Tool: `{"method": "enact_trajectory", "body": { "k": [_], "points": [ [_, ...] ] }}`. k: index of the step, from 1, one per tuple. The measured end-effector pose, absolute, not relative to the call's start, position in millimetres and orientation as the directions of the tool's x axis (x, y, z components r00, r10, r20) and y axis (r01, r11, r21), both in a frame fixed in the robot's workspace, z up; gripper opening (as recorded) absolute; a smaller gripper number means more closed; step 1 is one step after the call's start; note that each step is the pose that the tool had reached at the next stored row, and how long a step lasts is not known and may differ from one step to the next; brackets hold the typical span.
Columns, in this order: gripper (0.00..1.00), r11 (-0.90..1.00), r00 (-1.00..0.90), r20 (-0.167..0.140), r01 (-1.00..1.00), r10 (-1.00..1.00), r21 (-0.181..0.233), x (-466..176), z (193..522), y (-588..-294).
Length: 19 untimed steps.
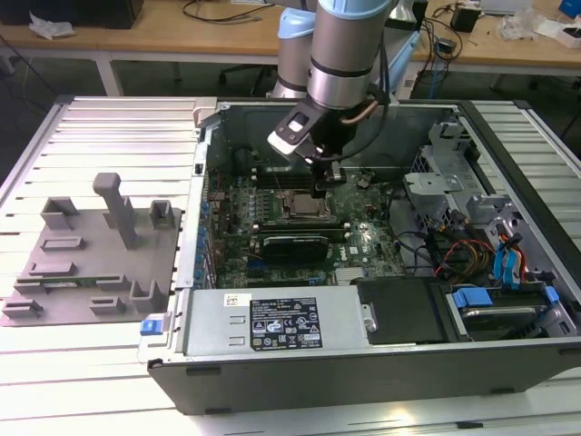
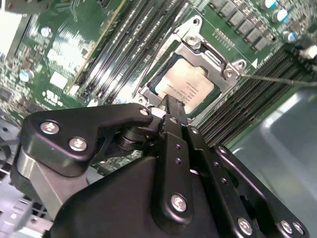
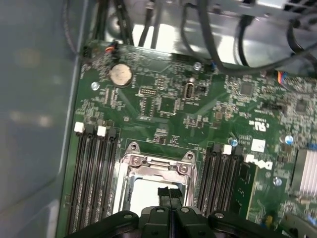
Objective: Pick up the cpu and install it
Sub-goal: 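Close the cpu cover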
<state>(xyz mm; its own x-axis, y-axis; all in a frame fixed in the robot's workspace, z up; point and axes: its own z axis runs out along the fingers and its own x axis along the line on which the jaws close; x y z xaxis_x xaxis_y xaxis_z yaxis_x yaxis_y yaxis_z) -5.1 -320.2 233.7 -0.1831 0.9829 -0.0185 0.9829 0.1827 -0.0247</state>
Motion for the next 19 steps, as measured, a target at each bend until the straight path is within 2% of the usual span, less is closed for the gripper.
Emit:
{"method": "enact_trajectory", "body": {
  "k": [19],
  "points": [
    [0.11,0.621,-0.622,-0.018,0.783,0.783,-0.025,-5.0,230.4,-320.2]
  ]
}}
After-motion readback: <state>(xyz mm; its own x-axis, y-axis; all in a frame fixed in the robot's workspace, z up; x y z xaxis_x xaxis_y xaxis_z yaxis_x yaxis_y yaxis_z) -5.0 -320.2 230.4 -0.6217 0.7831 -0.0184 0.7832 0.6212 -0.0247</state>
